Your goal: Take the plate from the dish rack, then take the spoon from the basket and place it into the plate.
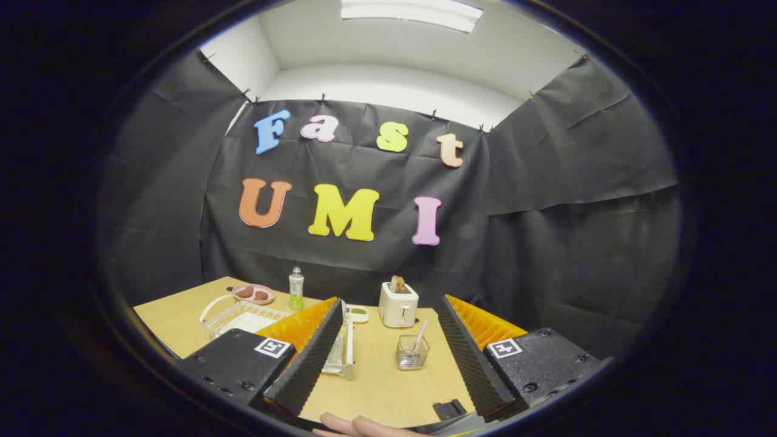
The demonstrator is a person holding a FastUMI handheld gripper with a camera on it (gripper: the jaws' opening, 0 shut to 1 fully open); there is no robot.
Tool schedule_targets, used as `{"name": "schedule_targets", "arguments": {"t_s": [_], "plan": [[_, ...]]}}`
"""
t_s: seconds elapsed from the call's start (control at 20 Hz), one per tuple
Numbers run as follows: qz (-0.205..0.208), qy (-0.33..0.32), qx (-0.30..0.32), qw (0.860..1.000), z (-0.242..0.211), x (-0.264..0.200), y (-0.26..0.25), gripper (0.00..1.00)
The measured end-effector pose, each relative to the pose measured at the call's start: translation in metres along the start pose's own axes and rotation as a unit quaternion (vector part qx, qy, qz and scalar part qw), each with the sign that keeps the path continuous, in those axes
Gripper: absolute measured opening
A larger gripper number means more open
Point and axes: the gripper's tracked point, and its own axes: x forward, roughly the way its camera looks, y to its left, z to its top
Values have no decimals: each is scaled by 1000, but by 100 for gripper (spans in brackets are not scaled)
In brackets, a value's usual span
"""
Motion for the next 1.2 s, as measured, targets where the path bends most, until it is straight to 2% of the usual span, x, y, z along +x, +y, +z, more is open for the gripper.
{"name": "schedule_targets", "arguments": {"t_s": [0.85,1.2], "plan": [[-5,6,1,1000,-8,15,-2,100],[-6,51,-12,999,-10,65,12,100]]}}
